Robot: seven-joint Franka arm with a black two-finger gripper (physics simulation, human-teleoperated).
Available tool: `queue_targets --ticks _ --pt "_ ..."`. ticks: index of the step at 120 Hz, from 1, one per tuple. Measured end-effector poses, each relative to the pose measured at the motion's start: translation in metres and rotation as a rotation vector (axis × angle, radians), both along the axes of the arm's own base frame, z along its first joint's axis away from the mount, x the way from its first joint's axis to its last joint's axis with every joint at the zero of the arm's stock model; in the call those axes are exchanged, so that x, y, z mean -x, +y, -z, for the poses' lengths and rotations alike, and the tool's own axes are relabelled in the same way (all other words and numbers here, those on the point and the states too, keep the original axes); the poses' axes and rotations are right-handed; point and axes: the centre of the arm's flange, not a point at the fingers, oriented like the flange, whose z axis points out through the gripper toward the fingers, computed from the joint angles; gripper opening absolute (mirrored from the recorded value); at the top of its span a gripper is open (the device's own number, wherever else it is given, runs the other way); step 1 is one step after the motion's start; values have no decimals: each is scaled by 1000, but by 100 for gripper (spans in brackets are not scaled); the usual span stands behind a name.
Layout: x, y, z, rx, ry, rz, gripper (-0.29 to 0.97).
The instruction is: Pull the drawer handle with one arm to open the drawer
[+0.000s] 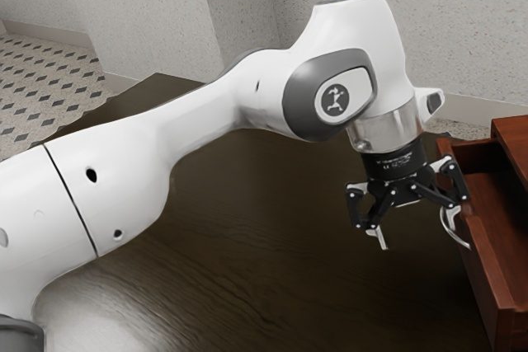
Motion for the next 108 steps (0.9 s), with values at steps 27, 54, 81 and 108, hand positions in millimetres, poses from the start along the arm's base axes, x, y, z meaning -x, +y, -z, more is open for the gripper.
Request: queue_targets --ticks 27,54,81,108 --pt "7 10 1 -3 21 -7 68" --pt "15 18 2 -8 36 -13 68" --pt "22 25 -1 -19 40 -15 67" --pt "29 35 -2 -24 52 -22 67"
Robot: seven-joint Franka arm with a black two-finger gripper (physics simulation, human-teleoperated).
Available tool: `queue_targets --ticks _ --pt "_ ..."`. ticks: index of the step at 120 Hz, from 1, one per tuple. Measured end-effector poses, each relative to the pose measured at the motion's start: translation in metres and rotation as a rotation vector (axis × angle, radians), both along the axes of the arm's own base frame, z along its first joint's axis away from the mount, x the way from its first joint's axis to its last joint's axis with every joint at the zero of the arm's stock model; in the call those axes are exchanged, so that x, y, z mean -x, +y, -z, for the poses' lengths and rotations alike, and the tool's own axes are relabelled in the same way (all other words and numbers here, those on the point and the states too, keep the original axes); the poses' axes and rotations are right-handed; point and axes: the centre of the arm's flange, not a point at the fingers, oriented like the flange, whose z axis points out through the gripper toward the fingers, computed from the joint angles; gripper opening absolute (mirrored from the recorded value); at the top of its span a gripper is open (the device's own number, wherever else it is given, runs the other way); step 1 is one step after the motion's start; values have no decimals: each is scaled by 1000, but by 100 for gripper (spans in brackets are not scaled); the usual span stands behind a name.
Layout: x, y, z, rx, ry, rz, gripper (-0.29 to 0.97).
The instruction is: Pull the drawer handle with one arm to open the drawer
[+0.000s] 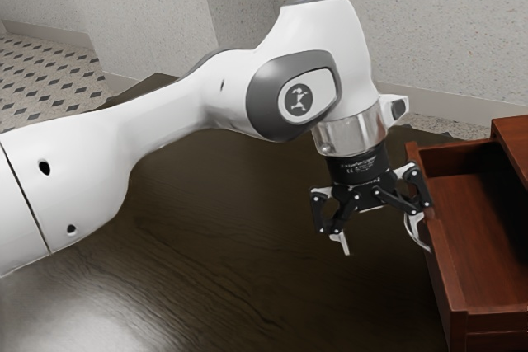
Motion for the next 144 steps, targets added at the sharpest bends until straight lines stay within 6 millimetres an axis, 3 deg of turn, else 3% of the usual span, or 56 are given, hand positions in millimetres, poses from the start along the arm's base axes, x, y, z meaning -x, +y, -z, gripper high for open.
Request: queue_targets --ticks 80,96,115,121,130,144 --pt "29 43 -8 -8 21 -38 68" --pt "45 38 -43 13 -34 -20 68" --pt "84 54 -118 63 -144 -17 68" --pt "97 69 -142 83 -170 -30 68" --pt "107 113 -167 118 -198 -96 68" --pt "113 136 -175 136 -208 -80 68"
